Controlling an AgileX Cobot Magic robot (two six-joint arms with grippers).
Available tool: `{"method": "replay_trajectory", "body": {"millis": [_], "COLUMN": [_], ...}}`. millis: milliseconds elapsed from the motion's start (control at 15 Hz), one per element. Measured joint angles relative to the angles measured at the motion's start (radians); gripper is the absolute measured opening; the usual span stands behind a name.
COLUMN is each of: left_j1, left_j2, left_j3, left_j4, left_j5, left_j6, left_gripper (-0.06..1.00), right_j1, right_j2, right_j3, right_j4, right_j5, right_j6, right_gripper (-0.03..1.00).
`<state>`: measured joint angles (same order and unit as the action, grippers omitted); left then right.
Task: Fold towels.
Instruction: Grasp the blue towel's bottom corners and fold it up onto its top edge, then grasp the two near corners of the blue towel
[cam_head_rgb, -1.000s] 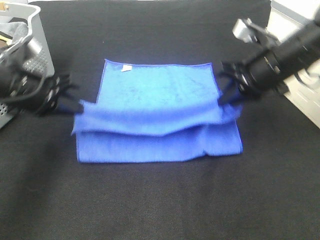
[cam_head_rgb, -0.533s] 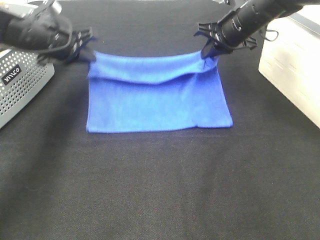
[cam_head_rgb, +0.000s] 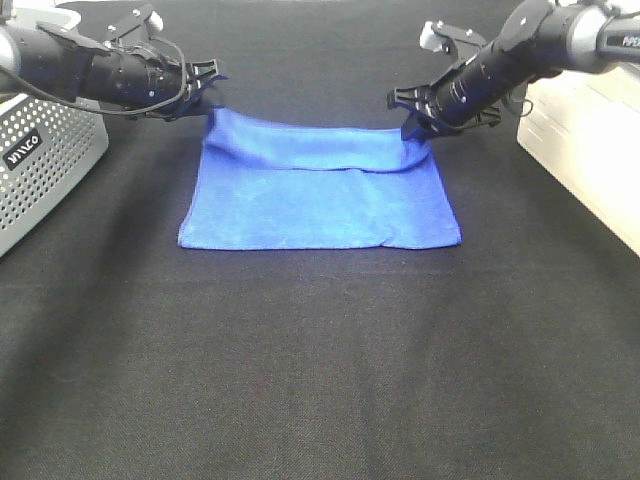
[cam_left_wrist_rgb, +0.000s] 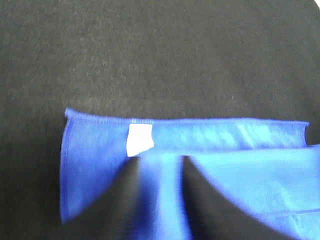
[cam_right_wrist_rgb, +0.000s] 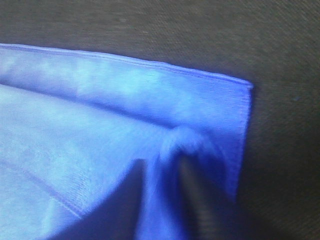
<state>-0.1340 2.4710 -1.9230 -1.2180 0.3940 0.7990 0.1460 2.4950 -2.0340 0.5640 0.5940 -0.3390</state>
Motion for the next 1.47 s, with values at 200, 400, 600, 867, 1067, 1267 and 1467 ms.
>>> {"method": "replay_trajectory", "body": {"millis": [200,400,600,867,1067,1267,1467], "left_j1": [0.002,0.014,0.036,0.037,0.037,0.04,0.04], "left_j2": [0.001,-0.014,-0.03,-0.112,-0.242,-0.333,-0.326], "left_j3": [-0.015,-0.015,-0.016,0.034,0.228,0.422,0.467], "left_j4": [0.006,0.046,0.18,0.468,0.522,0.549,0.546], "left_j5": [0.038,0.165,0.406,0.534,0.481,0.342,0.287], "left_j6": [0.0,-0.01,-0.195,-0.455,-0.523,-0.551,-0.586], "left_gripper": [0.73,0.74,0.74,0.74,0.74,0.74,0.74], "right_j1": [0.0,0.0,0.0,0.0,0.0,0.0,0.0], "right_j2": [-0.017,-0.059,-0.097,-0.117,-0.215,-0.313,-0.326], "right_j3": [-0.003,-0.003,-0.003,0.022,0.197,0.424,0.529], "right_j4": [-0.011,-0.06,-0.077,-0.087,-0.089,-0.089,-0.092], "right_j5": [0.031,0.173,0.364,0.542,0.474,0.33,0.226], "right_j6": [0.002,0.007,0.06,0.143,0.156,0.147,0.125], "right_gripper": [0.85,0.92,0.92,0.91,0.89,0.89,0.89]}}
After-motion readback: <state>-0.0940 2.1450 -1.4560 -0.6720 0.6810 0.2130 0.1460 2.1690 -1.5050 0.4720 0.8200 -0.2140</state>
